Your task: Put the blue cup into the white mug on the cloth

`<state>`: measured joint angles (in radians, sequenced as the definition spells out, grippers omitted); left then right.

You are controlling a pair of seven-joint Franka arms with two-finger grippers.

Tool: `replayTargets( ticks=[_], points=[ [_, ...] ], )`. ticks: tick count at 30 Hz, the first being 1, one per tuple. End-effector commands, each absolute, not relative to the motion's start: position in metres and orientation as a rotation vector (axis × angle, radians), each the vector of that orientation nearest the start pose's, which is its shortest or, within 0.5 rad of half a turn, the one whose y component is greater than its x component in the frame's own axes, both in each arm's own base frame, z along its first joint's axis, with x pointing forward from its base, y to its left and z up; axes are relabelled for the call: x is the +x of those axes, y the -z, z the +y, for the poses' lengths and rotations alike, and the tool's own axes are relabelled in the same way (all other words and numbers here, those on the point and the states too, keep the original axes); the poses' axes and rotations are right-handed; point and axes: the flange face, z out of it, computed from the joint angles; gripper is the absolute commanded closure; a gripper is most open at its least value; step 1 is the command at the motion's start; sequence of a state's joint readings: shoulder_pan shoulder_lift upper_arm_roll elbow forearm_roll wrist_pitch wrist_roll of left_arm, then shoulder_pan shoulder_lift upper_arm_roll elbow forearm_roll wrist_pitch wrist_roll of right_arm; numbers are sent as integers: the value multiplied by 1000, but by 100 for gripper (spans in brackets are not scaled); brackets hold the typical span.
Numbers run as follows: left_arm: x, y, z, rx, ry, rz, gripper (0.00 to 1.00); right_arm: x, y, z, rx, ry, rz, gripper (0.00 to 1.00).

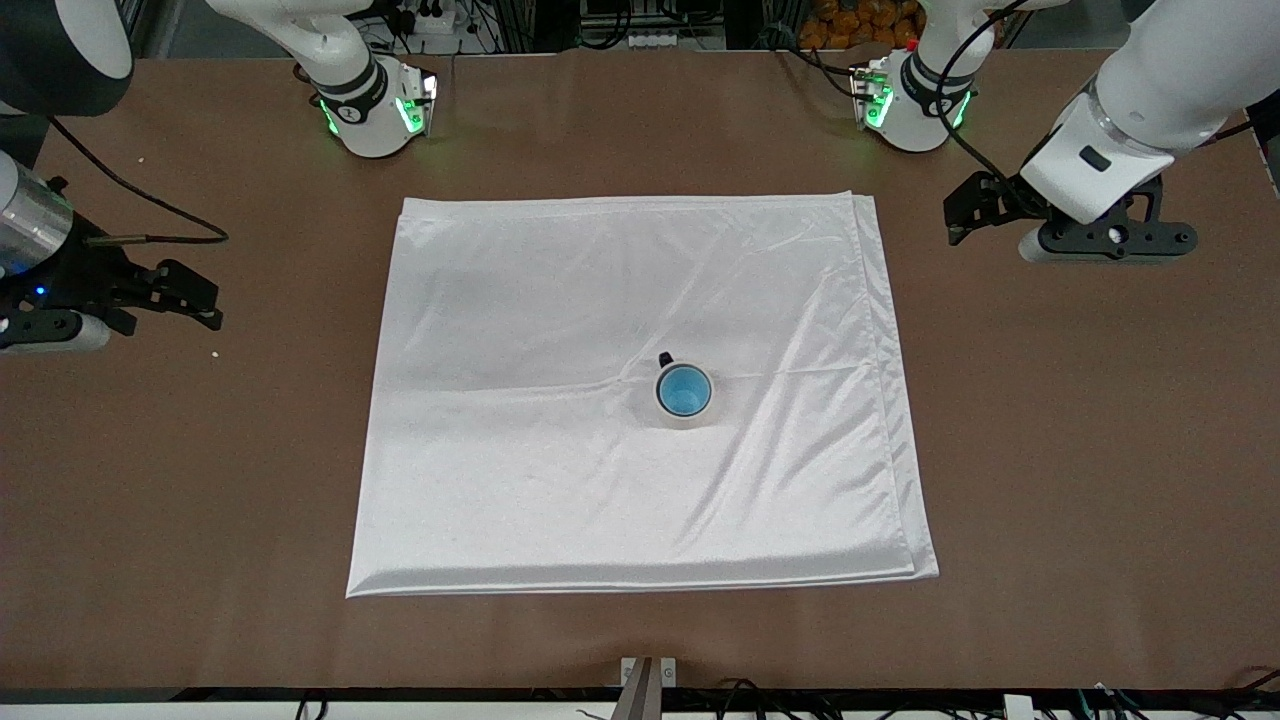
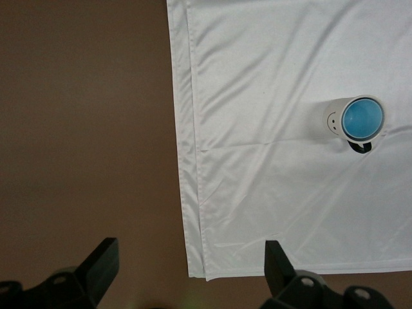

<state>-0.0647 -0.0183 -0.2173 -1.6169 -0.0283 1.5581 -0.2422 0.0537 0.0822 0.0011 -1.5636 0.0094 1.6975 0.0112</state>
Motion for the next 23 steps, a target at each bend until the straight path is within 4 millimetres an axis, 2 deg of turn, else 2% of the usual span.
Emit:
replayTargets(
  ticks=[1,23],
  points=[
    [534,-613,-153,-3125,-51,118,0,583,-595,32,-3133,89,-81,0],
    [541,-615,-149,-3130,-40,120,0,584,-596,34,-3130,98,-85,0]
  ],
)
